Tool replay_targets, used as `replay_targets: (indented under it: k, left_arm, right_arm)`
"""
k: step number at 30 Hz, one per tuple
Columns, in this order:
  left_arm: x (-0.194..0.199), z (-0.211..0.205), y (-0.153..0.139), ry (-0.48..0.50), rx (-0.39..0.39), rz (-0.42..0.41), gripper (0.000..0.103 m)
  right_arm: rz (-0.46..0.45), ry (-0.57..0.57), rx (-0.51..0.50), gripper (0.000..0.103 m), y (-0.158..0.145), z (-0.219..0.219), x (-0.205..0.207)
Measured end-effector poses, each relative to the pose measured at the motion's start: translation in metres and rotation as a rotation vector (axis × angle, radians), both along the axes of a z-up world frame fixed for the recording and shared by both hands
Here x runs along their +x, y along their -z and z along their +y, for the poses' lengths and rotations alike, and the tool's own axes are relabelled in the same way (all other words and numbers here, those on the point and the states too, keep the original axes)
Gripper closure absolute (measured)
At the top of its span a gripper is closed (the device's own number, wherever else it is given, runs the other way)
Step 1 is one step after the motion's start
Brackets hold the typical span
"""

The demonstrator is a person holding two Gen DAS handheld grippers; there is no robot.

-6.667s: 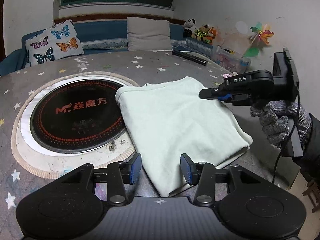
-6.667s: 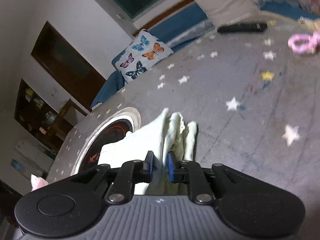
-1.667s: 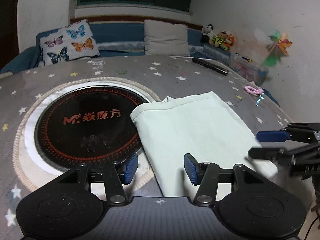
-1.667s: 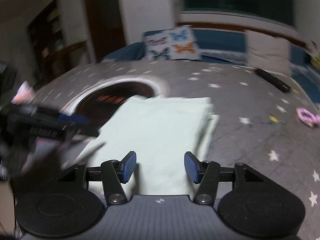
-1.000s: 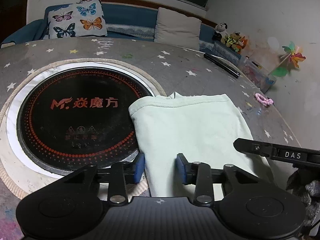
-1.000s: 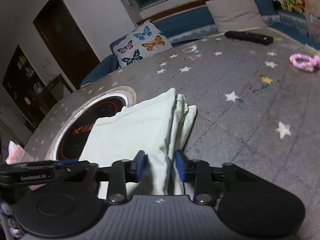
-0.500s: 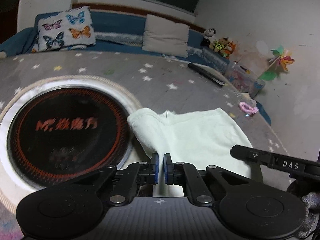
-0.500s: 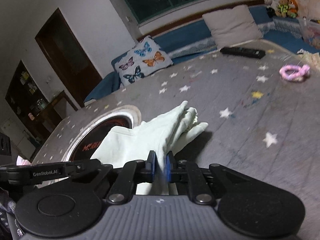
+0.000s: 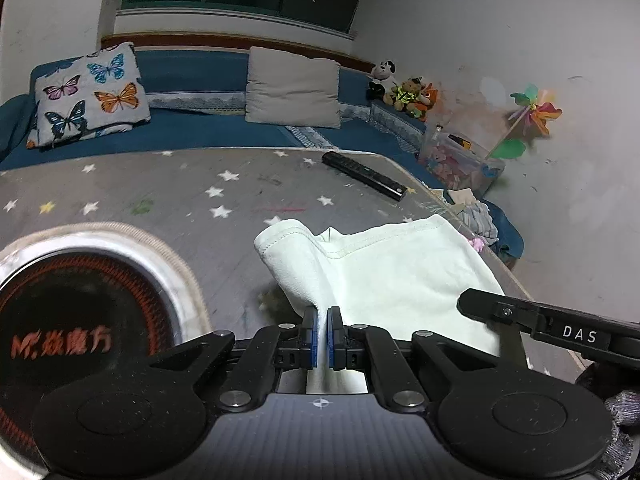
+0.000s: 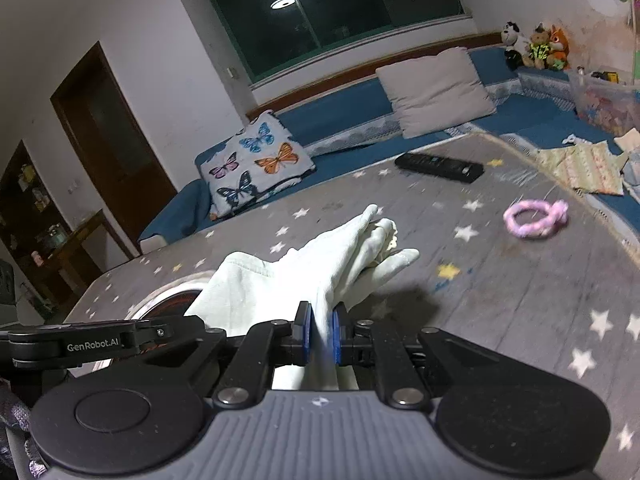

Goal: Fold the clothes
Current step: 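Pinch the folded edge of the mint-green shirt with the left gripper, then open the left gripper and pull it back from the shirt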

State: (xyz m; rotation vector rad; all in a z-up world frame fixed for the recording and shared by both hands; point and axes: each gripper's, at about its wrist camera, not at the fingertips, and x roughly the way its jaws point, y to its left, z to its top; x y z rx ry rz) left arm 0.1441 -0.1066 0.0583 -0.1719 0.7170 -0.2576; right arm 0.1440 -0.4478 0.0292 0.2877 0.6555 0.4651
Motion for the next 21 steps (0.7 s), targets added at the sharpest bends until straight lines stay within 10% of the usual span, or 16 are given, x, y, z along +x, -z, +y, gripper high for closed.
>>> replay_targets:
  k: [21]
  left_arm:
    - [0.055,-0.020,0.037,-0.004,0.056,0.099,0.092]
  right_arm:
    - [0.052,0.135,-0.123,0.086,0.032,-0.033,0.053]
